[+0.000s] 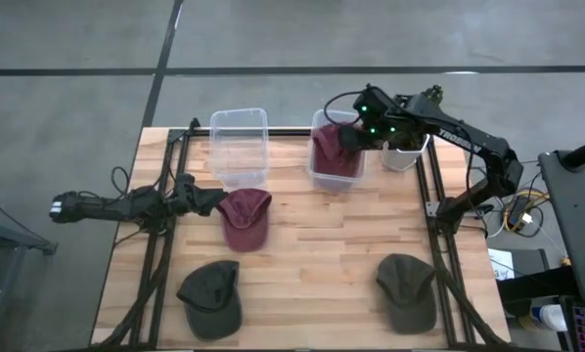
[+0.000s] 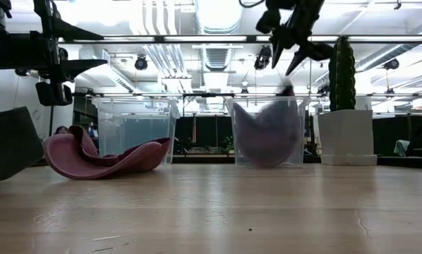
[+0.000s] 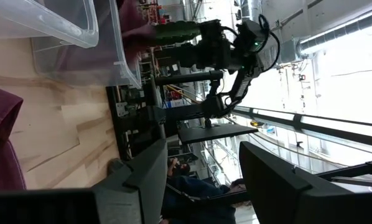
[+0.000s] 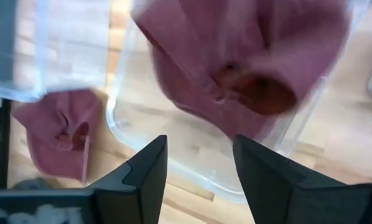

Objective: Pick & Place hat
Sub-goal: Put the red cap into the right transparent bin

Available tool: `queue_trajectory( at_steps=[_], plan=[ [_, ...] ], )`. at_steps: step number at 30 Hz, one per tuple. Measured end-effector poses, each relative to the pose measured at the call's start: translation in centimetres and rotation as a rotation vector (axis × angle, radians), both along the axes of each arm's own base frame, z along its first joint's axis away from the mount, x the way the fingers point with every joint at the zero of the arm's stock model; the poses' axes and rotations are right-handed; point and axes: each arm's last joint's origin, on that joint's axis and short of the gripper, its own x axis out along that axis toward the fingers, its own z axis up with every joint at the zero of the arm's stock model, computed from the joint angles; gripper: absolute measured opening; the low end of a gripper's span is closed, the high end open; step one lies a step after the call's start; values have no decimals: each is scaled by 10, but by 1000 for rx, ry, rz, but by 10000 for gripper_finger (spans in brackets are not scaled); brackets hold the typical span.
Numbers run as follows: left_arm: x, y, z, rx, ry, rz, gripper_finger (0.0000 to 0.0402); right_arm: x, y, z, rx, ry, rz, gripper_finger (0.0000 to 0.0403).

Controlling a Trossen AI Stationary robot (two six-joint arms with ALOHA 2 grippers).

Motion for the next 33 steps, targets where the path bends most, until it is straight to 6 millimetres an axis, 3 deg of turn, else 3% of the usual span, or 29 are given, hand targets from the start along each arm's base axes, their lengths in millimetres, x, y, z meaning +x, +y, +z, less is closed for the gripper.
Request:
queue_trajectory(
  at_steps=[6, 11, 17, 26, 33],
  plan=[
    [0, 0, 0, 0, 0, 0, 193, -7, 2, 21, -113, -30, 11, 166],
    [0, 0, 0, 0, 0, 0, 193, 2, 5, 27, -159, -90, 110, 158],
    [0, 0, 0, 0, 1, 0, 193, 24, 22, 25, -144, -158, 207, 155],
    [0, -2, 4, -23, -45, -91, 193, 65, 70, 20, -126, -271, 338, 155],
    [0, -3, 12, -109, -56, -127, 193, 98, 96, 4, -132, -310, 419, 155]
  ],
)
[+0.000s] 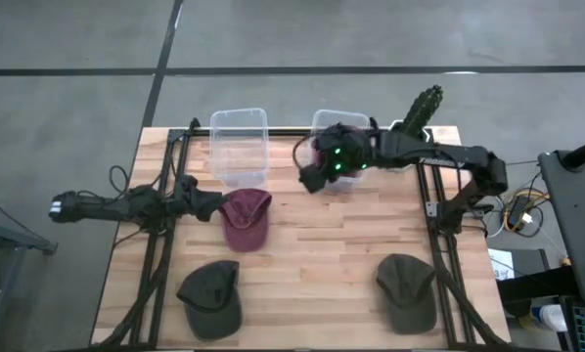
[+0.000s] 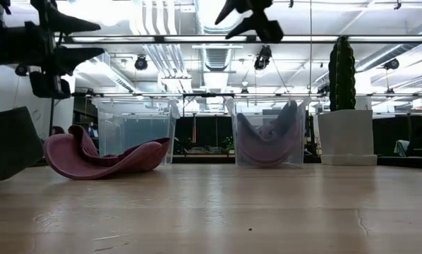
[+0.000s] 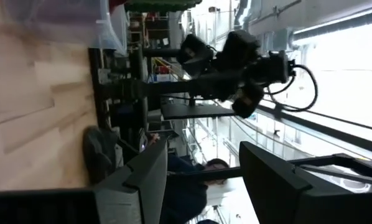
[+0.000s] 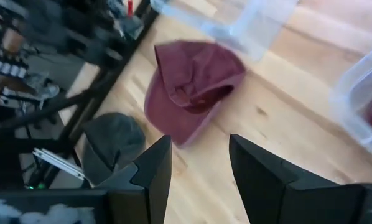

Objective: Pick & Place hat
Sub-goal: Put the red cap into the right transparent bin

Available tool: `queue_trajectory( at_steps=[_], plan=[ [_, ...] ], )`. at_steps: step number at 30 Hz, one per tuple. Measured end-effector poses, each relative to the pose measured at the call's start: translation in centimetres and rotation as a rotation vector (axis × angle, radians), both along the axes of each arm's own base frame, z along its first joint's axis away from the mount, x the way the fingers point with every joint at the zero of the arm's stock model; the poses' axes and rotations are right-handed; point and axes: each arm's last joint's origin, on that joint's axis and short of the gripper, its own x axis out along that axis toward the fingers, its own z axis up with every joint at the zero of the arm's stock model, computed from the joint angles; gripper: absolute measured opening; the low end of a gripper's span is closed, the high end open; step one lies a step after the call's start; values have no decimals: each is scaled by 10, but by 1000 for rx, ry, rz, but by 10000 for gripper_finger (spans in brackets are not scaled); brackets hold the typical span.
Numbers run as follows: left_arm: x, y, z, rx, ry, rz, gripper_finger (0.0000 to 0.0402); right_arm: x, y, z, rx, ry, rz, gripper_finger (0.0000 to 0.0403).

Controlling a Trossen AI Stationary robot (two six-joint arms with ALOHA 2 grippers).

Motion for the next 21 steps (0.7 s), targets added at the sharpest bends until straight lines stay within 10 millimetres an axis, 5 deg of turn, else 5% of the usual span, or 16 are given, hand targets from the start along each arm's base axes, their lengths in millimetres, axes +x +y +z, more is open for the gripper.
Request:
queue_trajectory(
  at_steps=[5, 10, 21],
  plan=[
    [-2, -1, 25, 49, 94, -18, 193, 19, 11, -24, 23, 72, 19, 155],
    [-10, -2, 42, 53, 448, -87, 193, 32, 21, -43, 63, 118, 9, 155],
    [-8, -2, 56, 165, 1045, -147, 193, 49, 32, -47, 18, 26, 5, 155]
  ],
)
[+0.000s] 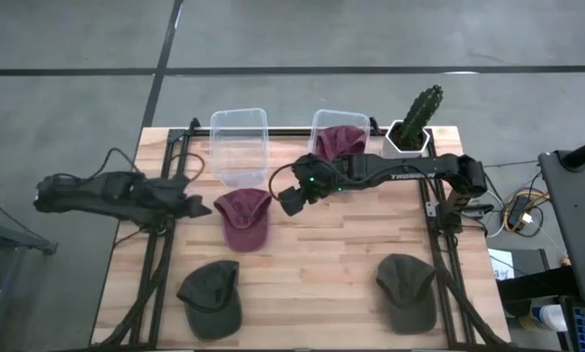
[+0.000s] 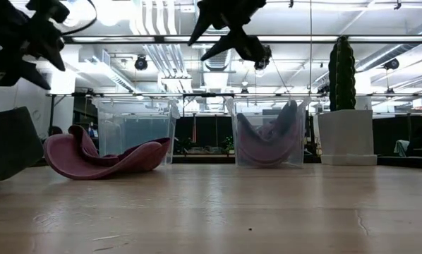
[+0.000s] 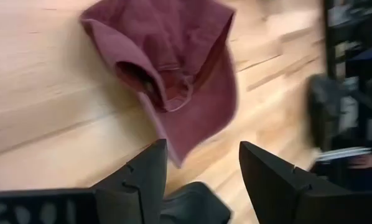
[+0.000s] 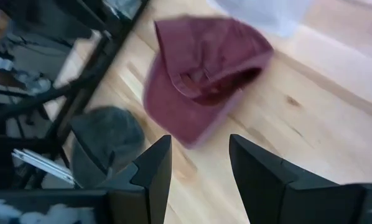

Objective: Pick & Place hat
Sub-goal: Put the red cap into the right transparent bin

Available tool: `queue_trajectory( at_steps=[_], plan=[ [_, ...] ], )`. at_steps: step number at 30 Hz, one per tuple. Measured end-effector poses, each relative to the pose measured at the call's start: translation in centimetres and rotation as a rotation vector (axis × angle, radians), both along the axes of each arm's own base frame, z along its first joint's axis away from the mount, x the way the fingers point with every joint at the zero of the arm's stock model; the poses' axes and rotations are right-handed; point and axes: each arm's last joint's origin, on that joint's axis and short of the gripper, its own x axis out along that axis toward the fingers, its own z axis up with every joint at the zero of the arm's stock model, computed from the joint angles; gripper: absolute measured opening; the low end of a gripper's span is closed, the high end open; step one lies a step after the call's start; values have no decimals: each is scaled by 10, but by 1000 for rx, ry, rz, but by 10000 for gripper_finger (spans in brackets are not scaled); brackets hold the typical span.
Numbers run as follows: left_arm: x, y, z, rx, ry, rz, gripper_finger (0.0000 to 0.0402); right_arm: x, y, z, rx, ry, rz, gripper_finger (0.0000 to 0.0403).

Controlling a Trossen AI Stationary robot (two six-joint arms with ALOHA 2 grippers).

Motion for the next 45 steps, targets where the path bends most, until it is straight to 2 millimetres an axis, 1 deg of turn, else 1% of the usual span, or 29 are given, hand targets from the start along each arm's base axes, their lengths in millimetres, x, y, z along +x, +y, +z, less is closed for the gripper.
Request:
queue_trajectory(
  at_steps=[8, 14, 18, 29, 33, 39, 42, 45],
  plan=[
    [25, -3, -15, 14, 168, -62, 193, 5, 0, 8, -30, -95, -17, 155],
    [44, -5, -25, 0, 215, -131, 193, 7, -1, 10, -45, -125, -24, 155],
    [53, -6, -32, 3, 255, -134, 193, 8, -1, 13, -61, -150, -12, 155],
    [75, -7, -45, 36, 273, -182, 193, 9, -1, 14, -66, -163, -8, 155],
    [81, -8, -52, 57, 318, -217, 193, 9, -1, 14, -77, -164, 2, 155],
    [87, -9, -64, 41, 381, -271, 193, 10, -1, 15, -82, -181, 5, 155],
    [93, -10, -66, 52, 356, -310, 190, 11, -1, 17, -83, -199, 5, 155],
    [98, -11, -67, 33, 325, -324, 173, 11, -2, 18, -83, -211, 5, 155]
  ],
)
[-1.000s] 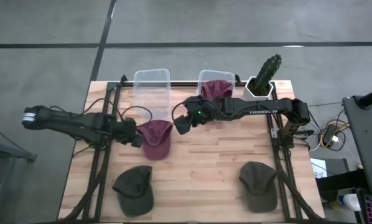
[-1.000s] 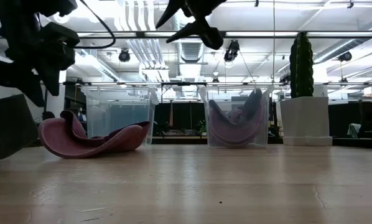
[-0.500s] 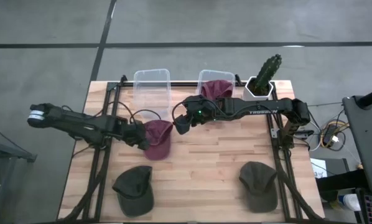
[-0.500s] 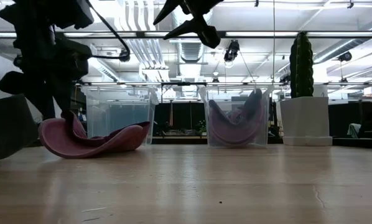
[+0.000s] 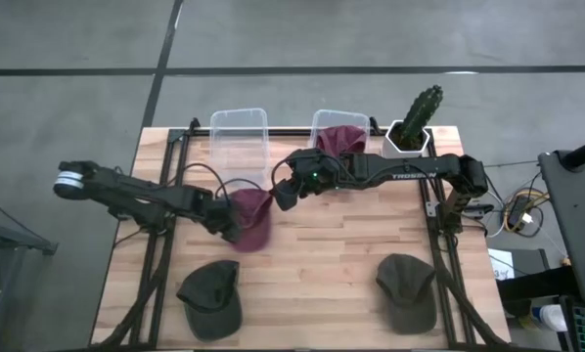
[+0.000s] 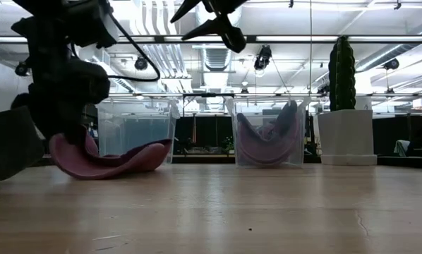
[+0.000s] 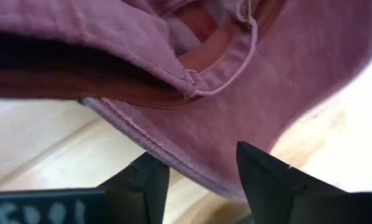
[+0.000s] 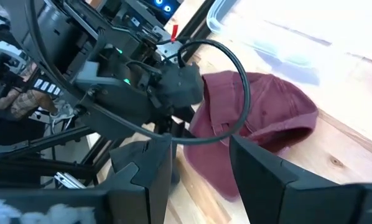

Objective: Pick & Place hat
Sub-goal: Put the red cap into the right transparent bin

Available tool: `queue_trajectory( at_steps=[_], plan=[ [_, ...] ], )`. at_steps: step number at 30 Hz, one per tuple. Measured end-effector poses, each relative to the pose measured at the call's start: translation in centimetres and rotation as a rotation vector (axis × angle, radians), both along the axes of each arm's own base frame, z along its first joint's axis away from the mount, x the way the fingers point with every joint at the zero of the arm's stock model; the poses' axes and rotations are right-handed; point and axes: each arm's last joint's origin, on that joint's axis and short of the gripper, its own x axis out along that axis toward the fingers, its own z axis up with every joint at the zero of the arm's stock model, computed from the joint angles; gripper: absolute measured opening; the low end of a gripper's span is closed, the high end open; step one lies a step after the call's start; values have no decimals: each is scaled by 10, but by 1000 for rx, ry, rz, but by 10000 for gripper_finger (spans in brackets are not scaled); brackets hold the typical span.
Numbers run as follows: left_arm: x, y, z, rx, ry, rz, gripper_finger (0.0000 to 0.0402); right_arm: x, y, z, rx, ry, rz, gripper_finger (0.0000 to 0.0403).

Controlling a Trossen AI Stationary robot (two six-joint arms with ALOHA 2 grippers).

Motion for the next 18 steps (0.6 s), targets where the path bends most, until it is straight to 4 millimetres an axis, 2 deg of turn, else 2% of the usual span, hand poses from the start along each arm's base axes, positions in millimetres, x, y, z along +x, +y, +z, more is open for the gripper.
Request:
queue_trajectory(
  at_steps=[3, 8, 9, 14, 18],
  plan=[
    [4, -1, -1, -9, -21, -19, 135, 0, -1, 0, 3, -2, -4, 155],
    [5, -1, -1, -2, -35, -32, 28, 0, 0, 0, 7, -3, -5, 155],
    [6, -1, 0, -5, -47, -34, 17, 0, 0, 0, 12, -3, -7, 155],
    [7, -1, 9, -17, -128, -58, 11, -2, 0, 3, 36, -9, -10, 155],
    [6, -1, 22, -32, -235, -38, 7, -10, 1, 18, 55, -54, -21, 155]
  ],
)
